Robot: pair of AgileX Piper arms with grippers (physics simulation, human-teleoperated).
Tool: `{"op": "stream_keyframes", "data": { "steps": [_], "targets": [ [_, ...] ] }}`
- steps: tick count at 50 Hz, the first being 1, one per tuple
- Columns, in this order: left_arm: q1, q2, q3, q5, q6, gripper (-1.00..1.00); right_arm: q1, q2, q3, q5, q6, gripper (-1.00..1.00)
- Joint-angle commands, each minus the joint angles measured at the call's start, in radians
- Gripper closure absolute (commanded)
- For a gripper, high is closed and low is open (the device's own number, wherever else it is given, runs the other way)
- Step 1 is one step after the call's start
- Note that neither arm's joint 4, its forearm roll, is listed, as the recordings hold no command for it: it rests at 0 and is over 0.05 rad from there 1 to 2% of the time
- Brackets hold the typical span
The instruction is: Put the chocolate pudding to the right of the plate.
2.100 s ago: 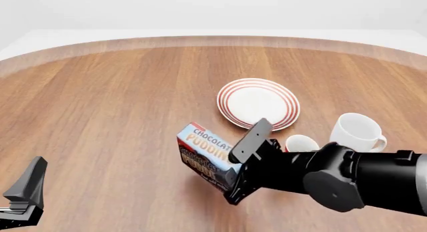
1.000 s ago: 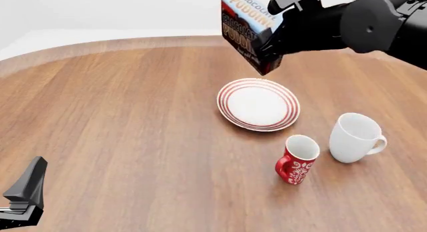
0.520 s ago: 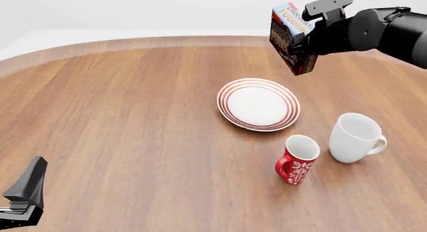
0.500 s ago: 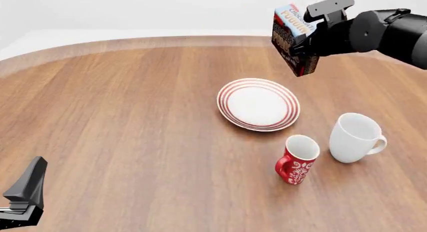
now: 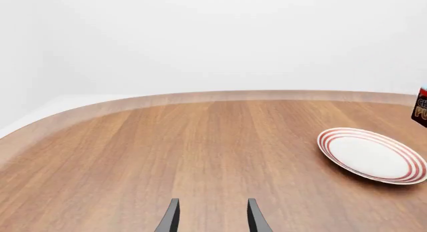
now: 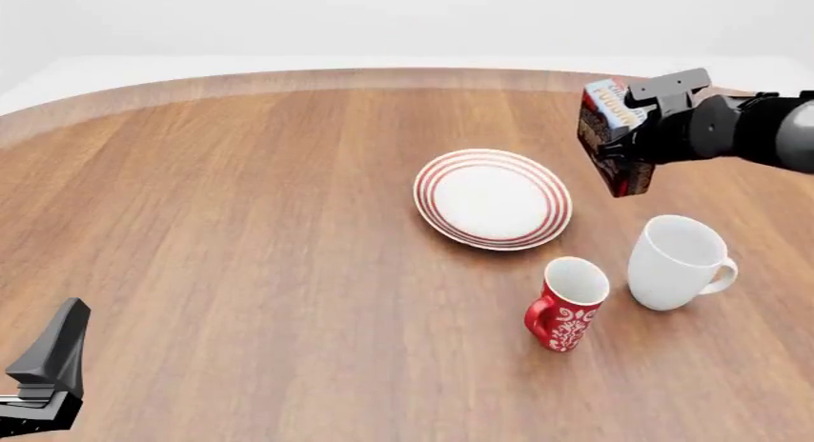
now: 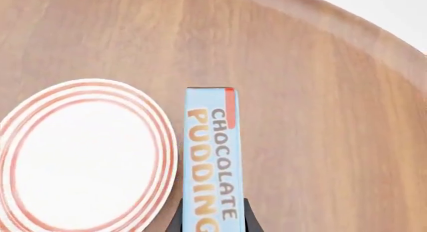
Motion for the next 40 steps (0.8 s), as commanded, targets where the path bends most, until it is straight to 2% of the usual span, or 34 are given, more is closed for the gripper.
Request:
{"op": "stream_keyframes", "data": {
  "steps": [1, 8, 15, 18, 19, 31, 35, 40],
  "targets": [
    [0.000, 0.000, 0.000, 0.000, 0.000, -1.00, -0.070, 0.088, 0.038, -0.075, -0.028, 1.00],
    [0.000, 0.000, 0.000, 0.000, 0.000, -1.00, -0.084, 0.137, 0.065, -0.127, -0.056, 1.00],
    [0.000, 0.000, 0.000, 0.000, 0.000, -1.00, -0.099, 0.157, 0.073, -0.148, -0.059, 1.00],
    [0.000, 0.000, 0.000, 0.000, 0.000, -1.00, -0.141, 0.159, 0.072, -0.160, -0.058, 1.00],
    [0.000, 0.000, 0.000, 0.000, 0.000, -1.00, -0.140, 0.161, 0.072, -0.161, -0.058, -1.00],
    [0.000, 0.000, 0.000, 0.000, 0.000, -1.00, -0.151, 0.134, 0.081, -0.161, -0.022, -1.00],
    [0.000, 0.000, 0.000, 0.000, 0.000, -1.00, -0.134, 0.057, 0.093, -0.160, -0.020, -1.00],
    [0.000, 0.000, 0.000, 0.000, 0.000, -1.00, -0.091, -0.052, 0.085, -0.113, -0.014, -1.00]
  ]
}}
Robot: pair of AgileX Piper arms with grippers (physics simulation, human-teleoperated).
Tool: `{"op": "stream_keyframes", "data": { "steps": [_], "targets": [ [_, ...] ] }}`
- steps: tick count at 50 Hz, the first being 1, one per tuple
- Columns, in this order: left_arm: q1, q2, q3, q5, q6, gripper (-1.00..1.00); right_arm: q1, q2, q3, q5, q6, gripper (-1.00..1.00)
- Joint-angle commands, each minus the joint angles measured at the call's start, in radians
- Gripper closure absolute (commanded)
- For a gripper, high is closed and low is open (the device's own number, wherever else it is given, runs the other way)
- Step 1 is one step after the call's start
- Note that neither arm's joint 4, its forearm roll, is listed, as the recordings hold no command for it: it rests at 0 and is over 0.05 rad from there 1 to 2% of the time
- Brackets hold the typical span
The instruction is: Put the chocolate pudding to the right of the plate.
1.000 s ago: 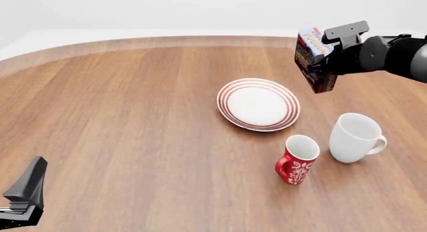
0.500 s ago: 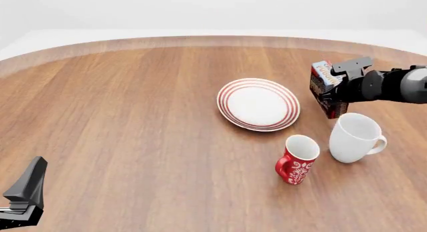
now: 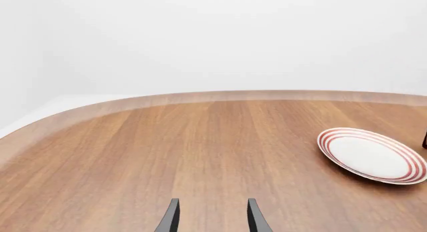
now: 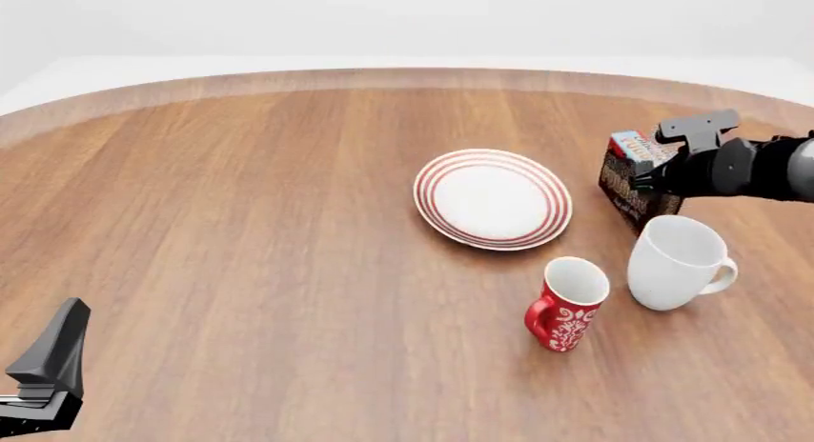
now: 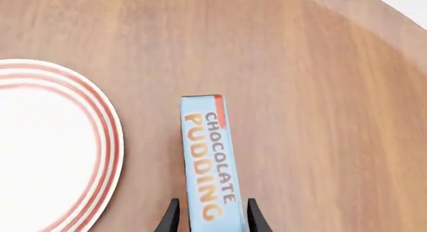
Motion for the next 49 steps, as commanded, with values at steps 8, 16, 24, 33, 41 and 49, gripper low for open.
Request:
{"op": "stream_keyframes", "data": {
  "steps": [8, 16, 24, 33, 41, 49],
  "targets": [
    [0.000, 0.000, 0.000, 0.000, 0.000, -1.00, 0.126, -0.236, -0.012, 0.102, 0.039, -1.00],
    [0.000, 0.000, 0.000, 0.000, 0.000, -1.00, 0.198, -0.434, -0.110, 0.236, 0.065, -1.00],
    [0.000, 0.000, 0.000, 0.000, 0.000, -1.00, 0.292, -0.675, -0.300, 0.418, 0.082, -1.00],
    [0.000, 0.000, 0.000, 0.000, 0.000, -1.00, 0.339, -0.857, -0.286, 0.432, 0.067, -1.00],
    [0.000, 0.000, 0.000, 0.000, 0.000, -1.00, 0.341, -0.866, -0.226, 0.392, 0.075, -1.00],
    [0.000, 0.000, 0.000, 0.000, 0.000, -1.00, 0.343, -0.858, -0.201, 0.369, 0.095, -1.00]
  ]
}}
